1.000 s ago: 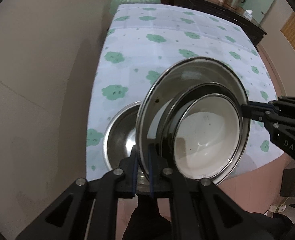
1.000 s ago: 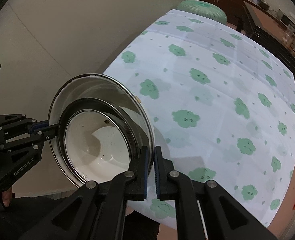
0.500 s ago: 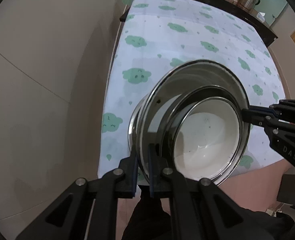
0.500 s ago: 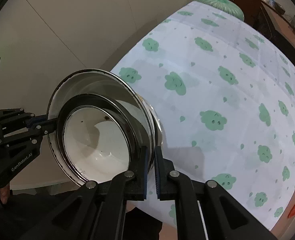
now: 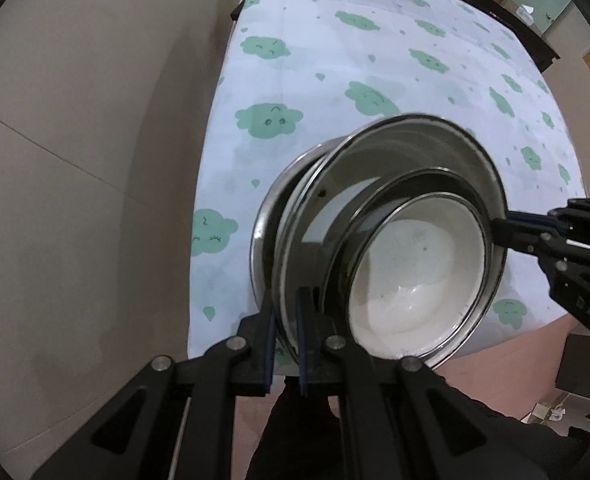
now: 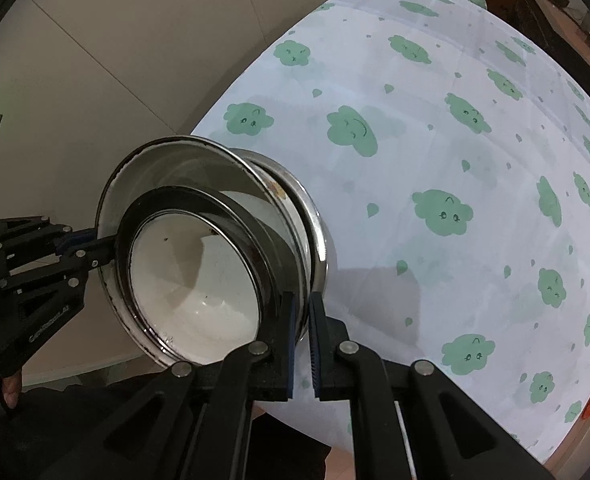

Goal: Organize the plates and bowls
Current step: 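Carry the stacked dishes with both tools toward the large steel bowl, then lower the stack into the large steel bowl and open both tools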

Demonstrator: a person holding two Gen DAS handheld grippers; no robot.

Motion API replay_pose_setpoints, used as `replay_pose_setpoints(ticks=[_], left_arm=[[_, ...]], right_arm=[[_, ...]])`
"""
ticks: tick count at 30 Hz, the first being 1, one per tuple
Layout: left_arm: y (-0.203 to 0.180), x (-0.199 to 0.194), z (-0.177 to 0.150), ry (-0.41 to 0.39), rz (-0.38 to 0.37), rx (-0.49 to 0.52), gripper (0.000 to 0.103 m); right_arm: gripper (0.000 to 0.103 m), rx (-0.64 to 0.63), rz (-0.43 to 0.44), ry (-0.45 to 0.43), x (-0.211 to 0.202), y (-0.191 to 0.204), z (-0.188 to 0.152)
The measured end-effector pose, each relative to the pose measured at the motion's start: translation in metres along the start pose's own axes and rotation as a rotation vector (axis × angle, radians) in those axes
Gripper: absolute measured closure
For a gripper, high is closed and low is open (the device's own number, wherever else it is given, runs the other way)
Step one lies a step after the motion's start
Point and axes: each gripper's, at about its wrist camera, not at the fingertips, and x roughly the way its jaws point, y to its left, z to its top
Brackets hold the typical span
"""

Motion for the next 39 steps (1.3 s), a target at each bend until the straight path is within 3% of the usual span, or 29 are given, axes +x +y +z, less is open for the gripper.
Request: replay_pose_setpoints(ticks=[12, 17, 18, 20, 21, 22, 25, 33, 39], left_arm=[[0.006, 0.006, 0.005, -0.011, -0.018, -0.016, 0.095], [0.012, -0.004, 0.004, -0.053, -0.006, 0.006, 0.078], [0.014, -0.006, 0.003, -0.061, -0.003, 0.005, 0.072], [0.019, -0.012, 0.002, -0.083, -0.015, 0.002, 0.066], [0.021, -0.015, 0.001, -0.095, -0.020, 0.003, 0.062], [0.023, -0.020, 0.000, -0.115, -0.023, 0.008, 0.057], [0.025, -0.031, -0.001, -0.155, -0.024, 0.026, 0.050], [0.028, -0.050, -0.013, -0.234, -0.054, 0.093, 0.049], [0.020, -0.092, -0.023, -0.349, -0.089, 0.132, 0.049]], right_arm=[[0.093, 0.013, -0.012, 0.010, 0.011, 0.000, 0.005], [0.092, 0.028, -0.071, -0.022, 0.005, 0.006, 0.004], [0.088, 0.035, -0.084, -0.039, 0.002, 0.007, 0.004], [0.069, 0.047, -0.108, -0.079, -0.007, 0.009, 0.004], [0.050, 0.060, -0.103, -0.102, -0.013, 0.010, 0.004], [0.049, 0.074, -0.097, -0.133, -0.021, 0.012, 0.004], [0.048, 0.057, -0.119, -0.171, -0.033, 0.026, 0.003], [0.048, 0.149, -0.162, -0.243, -0.055, 0.048, -0.023], [0.048, 0.225, -0.235, -0.408, -0.102, 0.060, -0.064]])
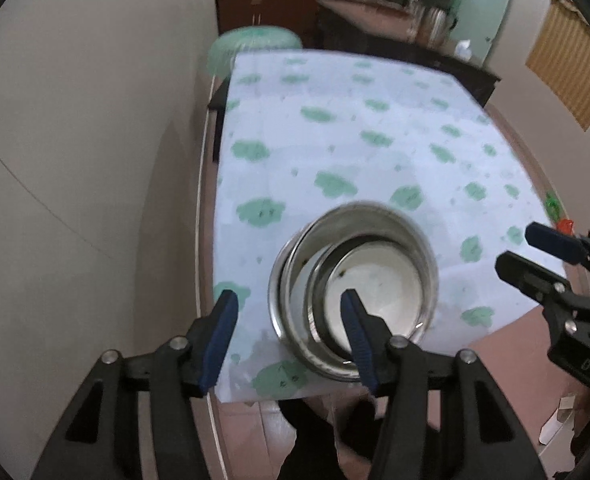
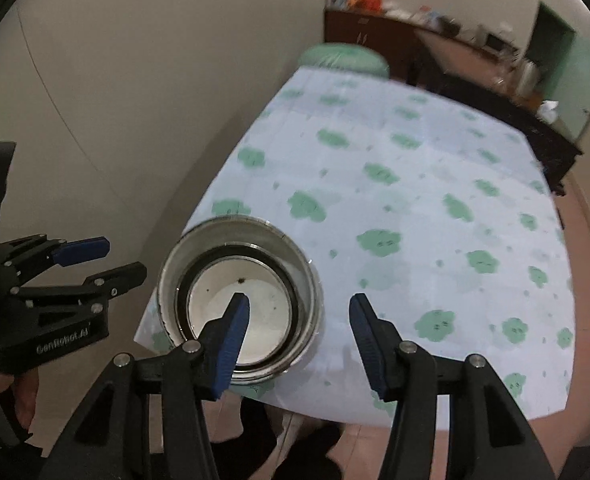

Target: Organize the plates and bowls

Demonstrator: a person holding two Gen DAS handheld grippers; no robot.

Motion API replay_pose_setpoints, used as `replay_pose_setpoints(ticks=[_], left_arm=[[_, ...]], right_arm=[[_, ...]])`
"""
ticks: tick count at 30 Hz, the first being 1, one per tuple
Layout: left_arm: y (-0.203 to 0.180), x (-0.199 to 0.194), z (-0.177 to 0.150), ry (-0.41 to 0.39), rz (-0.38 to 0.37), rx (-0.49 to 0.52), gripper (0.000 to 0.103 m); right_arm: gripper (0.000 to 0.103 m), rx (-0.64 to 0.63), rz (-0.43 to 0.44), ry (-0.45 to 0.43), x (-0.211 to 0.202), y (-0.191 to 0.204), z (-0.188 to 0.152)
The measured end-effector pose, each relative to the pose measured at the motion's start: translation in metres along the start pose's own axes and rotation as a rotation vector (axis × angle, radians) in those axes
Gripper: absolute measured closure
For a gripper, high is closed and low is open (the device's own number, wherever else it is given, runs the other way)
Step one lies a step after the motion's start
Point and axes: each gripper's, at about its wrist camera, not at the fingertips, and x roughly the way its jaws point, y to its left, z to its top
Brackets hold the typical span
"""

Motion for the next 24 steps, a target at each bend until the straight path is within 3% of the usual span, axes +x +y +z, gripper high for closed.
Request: replay_pose_setpoints(ticks=[5, 10, 14, 16, 24], left_arm=[[-0.020, -0.053, 0.008, -0.149, -0.005, 0.046, 0.049], [-0.044, -0.109, 0.001, -0.288, 0.002, 0.081, 0.035], [-0.062, -0.145, -0.016, -0.328, -0.012, 0.130, 0.033], [-0.070, -0.164, -0.026, -0.362, -0.035, 0.151, 0.026], [-0.084, -0.207, -0.059, -0.422, -0.057, 0.165, 0.025]], right_arm=[[0.048, 0.033, -0.061, -0.153, -0.060, -0.010, -0.002], [0.047, 0.027, -0.118, -0.322, -0.120, -0.013, -0.016], [0.037, 0.073, -0.168, -0.450, -0.168, -0.017, -0.042], [0.034, 0.101, -0.176, -0.480, -0.185, -0.017, -0.055], [0.033, 0.120, -0.198, -0.491, -0.220, -0.010, -0.092]])
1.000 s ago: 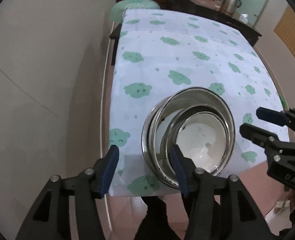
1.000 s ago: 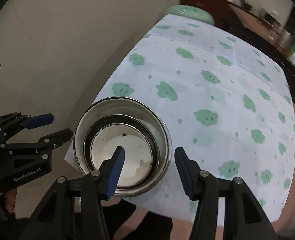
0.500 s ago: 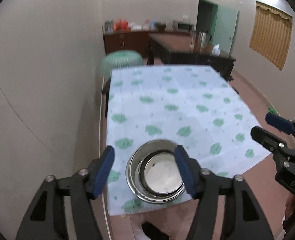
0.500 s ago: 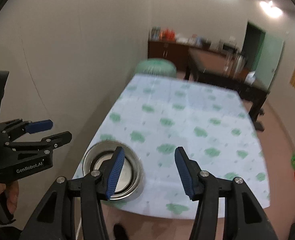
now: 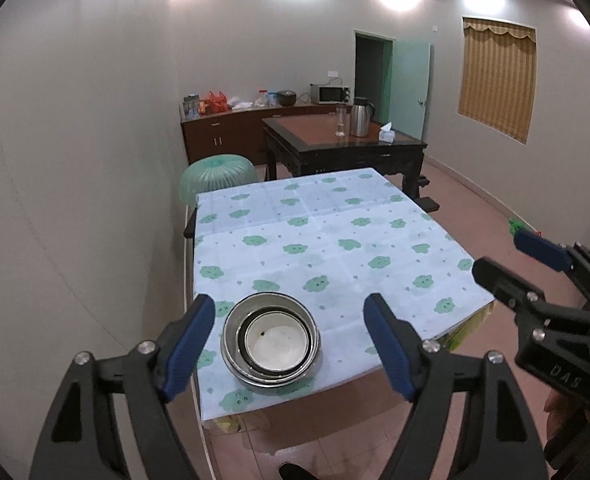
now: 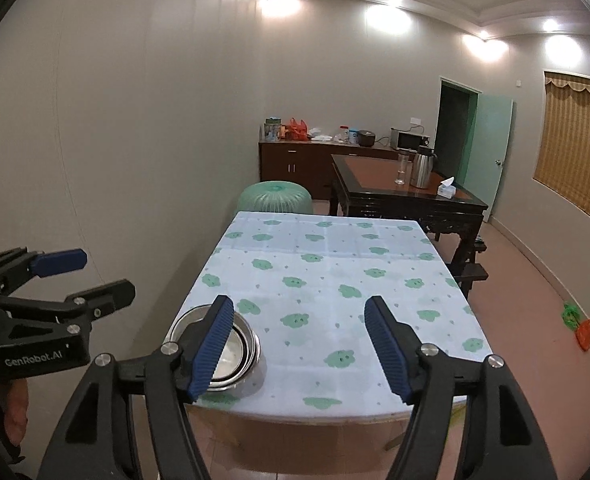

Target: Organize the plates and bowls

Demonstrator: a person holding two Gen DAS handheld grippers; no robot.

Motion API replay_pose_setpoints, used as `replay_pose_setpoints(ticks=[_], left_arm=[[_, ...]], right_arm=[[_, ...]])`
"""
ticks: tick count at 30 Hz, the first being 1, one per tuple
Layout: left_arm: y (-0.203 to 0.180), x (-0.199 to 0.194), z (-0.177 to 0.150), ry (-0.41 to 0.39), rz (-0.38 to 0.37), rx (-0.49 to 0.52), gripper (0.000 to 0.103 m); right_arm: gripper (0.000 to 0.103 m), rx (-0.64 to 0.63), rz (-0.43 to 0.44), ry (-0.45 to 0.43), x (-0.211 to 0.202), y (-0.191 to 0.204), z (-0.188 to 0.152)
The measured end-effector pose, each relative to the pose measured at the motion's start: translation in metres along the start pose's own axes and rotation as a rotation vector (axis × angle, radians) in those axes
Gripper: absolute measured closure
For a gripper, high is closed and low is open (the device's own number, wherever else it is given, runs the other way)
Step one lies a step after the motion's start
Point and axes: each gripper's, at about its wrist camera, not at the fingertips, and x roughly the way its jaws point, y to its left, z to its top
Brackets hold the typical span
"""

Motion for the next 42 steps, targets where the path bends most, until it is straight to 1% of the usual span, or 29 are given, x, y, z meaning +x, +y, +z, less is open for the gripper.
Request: replay_pose_setpoints(ticks=[6, 11, 26, 29, 36, 38, 40, 42], left_arm=[[0.004, -0.021, -0.005, -0.026, 0.012, -0.021, 0.024], [0.005, -0.025, -0.008, -0.032, 0.018, -0.030, 0.024], [0.004, -0.032, -0.011, -0.045, 0.007, -0.018, 0.024], [0.004, -0.035, -0.011, -0.044, -0.011, -0.019, 0.024], [-0.001, -0.048, -0.006, -0.081, -0.017, -0.001, 0.024], [-0.002, -0.048, -0.004, -0.081, -0.016, 0.000, 0.022], [-0.002, -0.049, -0.004, -0.085, -0.013, -0.002, 0.012], [-0.002, -0.050, -0.003, -0.085, -0.015, -0.006, 0.011]], right_arm=[[0.033, -0.008, 0.024, -0.017, -0.019, 0.008, -0.004], [0.033, -0.011, 0.036, -0.035, -0.028, 0.011, -0.004], [0.032, -0.027, 0.034, -0.076, -0.049, 0.017, -0.003], [0.032, -0.025, 0.033, -0.085, -0.053, 0.017, -0.003], [0.032, -0.029, 0.019, -0.113, -0.064, 0.016, 0.001], [0.032, -0.030, 0.013, -0.116, -0.066, 0.015, 0.002], [0.032, -0.031, 0.011, -0.119, -0.068, 0.015, 0.002], [0.032, -0.034, 0.009, -0.120, -0.069, 0.015, 0.001]])
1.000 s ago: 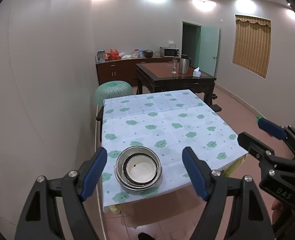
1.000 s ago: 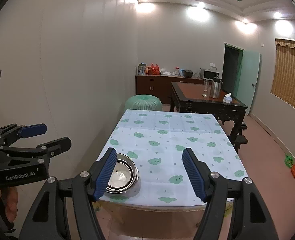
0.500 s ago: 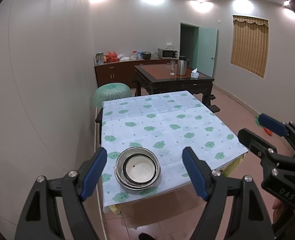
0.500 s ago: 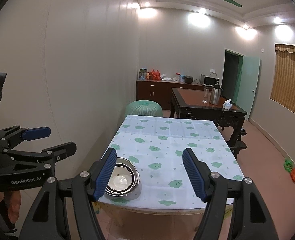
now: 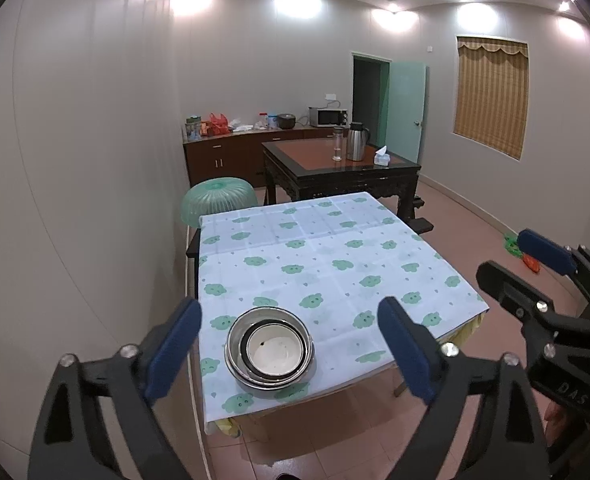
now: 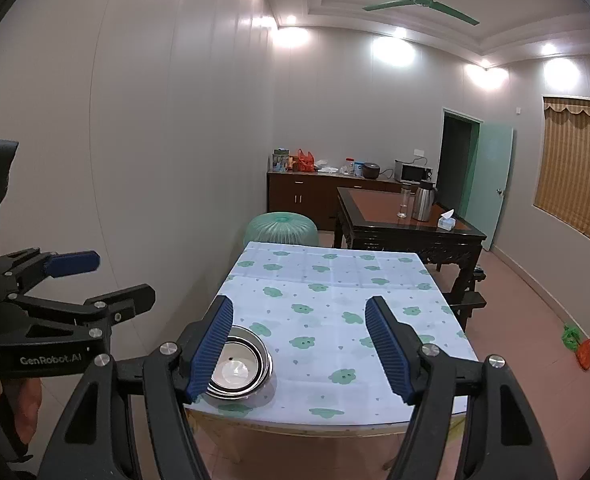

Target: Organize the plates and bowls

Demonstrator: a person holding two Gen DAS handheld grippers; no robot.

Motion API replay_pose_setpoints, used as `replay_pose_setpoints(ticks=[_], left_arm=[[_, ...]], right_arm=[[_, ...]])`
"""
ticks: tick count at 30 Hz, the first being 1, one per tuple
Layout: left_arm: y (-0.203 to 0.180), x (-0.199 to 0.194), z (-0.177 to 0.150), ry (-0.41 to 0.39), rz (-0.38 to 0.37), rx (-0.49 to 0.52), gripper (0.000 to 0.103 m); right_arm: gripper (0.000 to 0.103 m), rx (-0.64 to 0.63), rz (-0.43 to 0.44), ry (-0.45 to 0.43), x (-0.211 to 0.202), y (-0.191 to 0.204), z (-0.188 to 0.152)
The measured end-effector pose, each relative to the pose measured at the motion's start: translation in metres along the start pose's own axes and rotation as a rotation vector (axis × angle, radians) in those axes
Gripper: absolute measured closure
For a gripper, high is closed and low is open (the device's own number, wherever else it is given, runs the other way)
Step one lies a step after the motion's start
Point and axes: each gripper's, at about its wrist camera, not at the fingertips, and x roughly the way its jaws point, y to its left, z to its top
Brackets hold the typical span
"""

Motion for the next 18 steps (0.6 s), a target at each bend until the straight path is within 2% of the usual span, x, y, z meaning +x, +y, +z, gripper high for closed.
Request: replay_pose_setpoints(ticks=[8, 18], left_arm=[[-0.007, 0.002, 0.000, -0.006, 0.007, 0.032, 0.011], [-0.013, 0.005, 0.003, -0.018, 0.007, 0.043, 0.011]], right_arm=[[0.032, 0.013, -0.005, -0.024, -0.005, -0.003, 0.001], [0.032, 0.030, 0.000, -0.010, 0.002, -0.010, -0.001]])
